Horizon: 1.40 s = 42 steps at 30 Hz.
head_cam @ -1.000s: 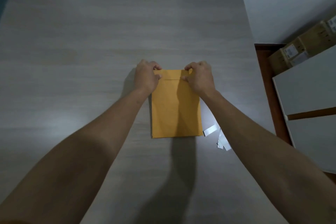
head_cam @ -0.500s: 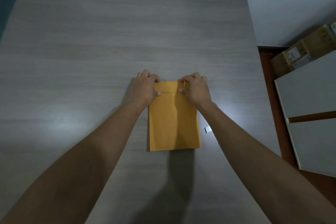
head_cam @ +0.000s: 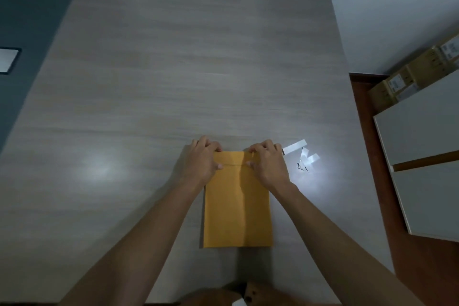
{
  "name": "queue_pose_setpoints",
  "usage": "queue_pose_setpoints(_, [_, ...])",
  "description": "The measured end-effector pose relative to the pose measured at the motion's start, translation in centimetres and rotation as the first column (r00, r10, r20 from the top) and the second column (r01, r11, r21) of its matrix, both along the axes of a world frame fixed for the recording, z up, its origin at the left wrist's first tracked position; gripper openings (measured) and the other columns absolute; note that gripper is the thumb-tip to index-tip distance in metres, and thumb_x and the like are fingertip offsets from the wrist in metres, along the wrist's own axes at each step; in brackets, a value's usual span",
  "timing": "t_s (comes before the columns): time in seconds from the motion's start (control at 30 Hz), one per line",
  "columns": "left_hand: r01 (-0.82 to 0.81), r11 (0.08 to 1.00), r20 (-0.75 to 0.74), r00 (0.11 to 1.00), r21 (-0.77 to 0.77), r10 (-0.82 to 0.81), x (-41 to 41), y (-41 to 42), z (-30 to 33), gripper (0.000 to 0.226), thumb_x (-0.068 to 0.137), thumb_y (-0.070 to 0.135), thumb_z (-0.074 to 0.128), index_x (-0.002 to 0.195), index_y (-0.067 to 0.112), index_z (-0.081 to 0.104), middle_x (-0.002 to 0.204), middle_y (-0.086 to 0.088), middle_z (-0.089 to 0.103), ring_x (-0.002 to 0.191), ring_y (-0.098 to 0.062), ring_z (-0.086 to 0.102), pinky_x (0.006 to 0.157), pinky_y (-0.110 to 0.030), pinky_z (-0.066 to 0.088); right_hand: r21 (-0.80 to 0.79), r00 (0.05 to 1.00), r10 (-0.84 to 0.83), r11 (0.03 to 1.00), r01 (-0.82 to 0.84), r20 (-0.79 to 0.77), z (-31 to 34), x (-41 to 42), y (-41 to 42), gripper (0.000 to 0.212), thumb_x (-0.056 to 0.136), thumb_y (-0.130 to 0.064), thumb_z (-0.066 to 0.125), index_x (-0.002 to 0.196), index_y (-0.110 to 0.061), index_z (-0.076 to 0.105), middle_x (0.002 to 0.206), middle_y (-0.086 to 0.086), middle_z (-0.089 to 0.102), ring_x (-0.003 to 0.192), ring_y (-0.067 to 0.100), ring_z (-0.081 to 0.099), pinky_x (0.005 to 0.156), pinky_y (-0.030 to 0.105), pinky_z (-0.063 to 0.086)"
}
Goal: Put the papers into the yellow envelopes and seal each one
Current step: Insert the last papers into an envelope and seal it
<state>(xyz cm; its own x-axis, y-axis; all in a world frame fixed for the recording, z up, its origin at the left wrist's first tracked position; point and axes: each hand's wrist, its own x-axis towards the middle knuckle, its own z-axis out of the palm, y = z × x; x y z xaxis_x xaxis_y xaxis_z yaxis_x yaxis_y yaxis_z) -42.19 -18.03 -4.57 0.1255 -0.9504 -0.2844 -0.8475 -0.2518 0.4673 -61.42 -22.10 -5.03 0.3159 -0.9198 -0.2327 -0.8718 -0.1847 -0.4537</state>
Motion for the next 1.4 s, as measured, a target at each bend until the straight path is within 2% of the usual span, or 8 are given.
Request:
queue_pose_setpoints(0.23, [0.037,0.998,0.054,0.998,-0.044,-0.034,-1.4,4.3,0.2,0.041,0.081,0.033,0.075,0.119,0.027,0.059,0.113,0.005,0.049,0.108,-0.015,0.042,0.081,-0.022,0.027,-0.056,0.998,0.032,0.998,-0.034,-0.050,-0.6,-1.4,3.9,0.032,0.088,-0.028,0.067,0.119,-0.021,0.062,0.115,0.002,0.051,0.109,0.021,0.041,0.094,0.030,0.042])
queue_pose_setpoints(0.5, [0.256,0.920,0.241,0.952,-0.298,-0.187,-3.4,7.6,-1.6,0.021,0.080,0.007,0.064,0.100,0.014,0.068,0.101,-0.006,0.062,0.095,-0.026,0.061,0.075,-0.036,0.052,-0.366,0.967,0.229,0.895,-0.254,-0.110,-1.4,-1.2,7.1,0.026,0.078,-0.006,0.050,0.097,-0.017,0.064,0.097,0.002,0.059,0.086,0.023,0.055,0.075,0.031,0.047])
queue_pose_setpoints(0.63, [0.281,0.927,0.290,0.935,-0.248,-0.206,-3.8,8.7,-2.6,0.030,0.082,0.008,0.064,0.112,0.011,0.065,0.114,-0.010,0.062,0.109,-0.027,0.059,0.089,-0.038,0.052,-0.367,0.960,0.258,0.887,-0.281,-0.112,-2.6,-1.6,8.4,0.030,0.085,-0.003,0.056,0.113,-0.011,0.063,0.113,0.007,0.061,0.105,0.025,0.056,0.091,0.034,0.050])
queue_pose_setpoints(0.73, [0.278,0.941,0.291,0.932,-0.194,-0.215,-4.1,9.0,-2.7,0.040,0.079,0.012,0.068,0.119,0.009,0.064,0.122,-0.011,0.062,0.117,-0.028,0.056,0.097,-0.039,0.051,-0.323,0.954,0.276,0.898,-0.299,-0.118,-3.1,-1.8,8.6,0.043,0.090,-0.006,0.037,0.125,-0.005,0.061,0.120,0.010,0.062,0.118,0.029,0.054,0.101,0.039,0.048])
queue_pose_setpoints(0.9, [0.240,0.963,0.295,0.936,-0.127,-0.194,-4.3,9.9,-2.9,0.048,0.091,0.030,0.059,0.134,0.011,0.056,0.138,-0.010,0.056,0.130,-0.028,0.050,0.105,-0.045,0.046,-0.274,0.957,0.278,0.918,-0.289,-0.076,-2.8,-2.3,8.7,0.045,0.082,0.002,0.052,0.125,-0.007,0.062,0.121,0.008,0.064,0.119,0.029,0.054,0.099,0.037,0.051])
queue_pose_setpoints(1.03, [0.250,0.968,0.210,0.948,-0.023,-0.240,-3.9,9.8,-1.4,0.058,0.098,0.041,0.042,0.151,0.019,0.033,0.157,-0.003,0.030,0.146,-0.021,0.024,0.118,-0.041,0.025,-0.227,0.957,0.290,0.930,-0.289,-0.028,-1.2,-2.1,7.9,0.041,0.084,-0.006,0.050,0.123,-0.008,0.063,0.120,0.009,0.063,0.116,0.026,0.051,0.101,0.038,0.047])
queue_pose_setpoints(1.23, [0.308,0.951,0.241,0.924,-0.008,-0.297,-2.7,6.4,1.1,0.042,0.088,0.031,0.067,0.129,0.023,0.059,0.127,0.001,0.045,0.123,-0.020,0.041,0.100,-0.036,0.039,-0.023,0.961,0.273,0.961,-0.274,-0.035,0.4,-2.3,5.6,0.038,0.087,-0.025,0.064,0.125,-0.020,0.062,0.124,0.003,0.052,0.118,0.021,0.044,0.097,0.032,0.042])
queue_pose_setpoints(1.4, [0.355,0.935,0.283,0.896,0.008,-0.343,-4.2,7.4,-0.3,0.031,0.100,0.013,0.040,0.128,0.006,0.050,0.130,-0.010,0.043,0.119,-0.025,0.045,0.097,-0.036,0.043,-0.120,0.944,0.300,0.941,-0.317,-0.140,-0.1,-1.8,6.7,0.034,0.089,-0.020,0.062,0.123,-0.015,0.061,0.119,0.007,0.053,0.113,0.025,0.047,0.091,0.035,0.047])
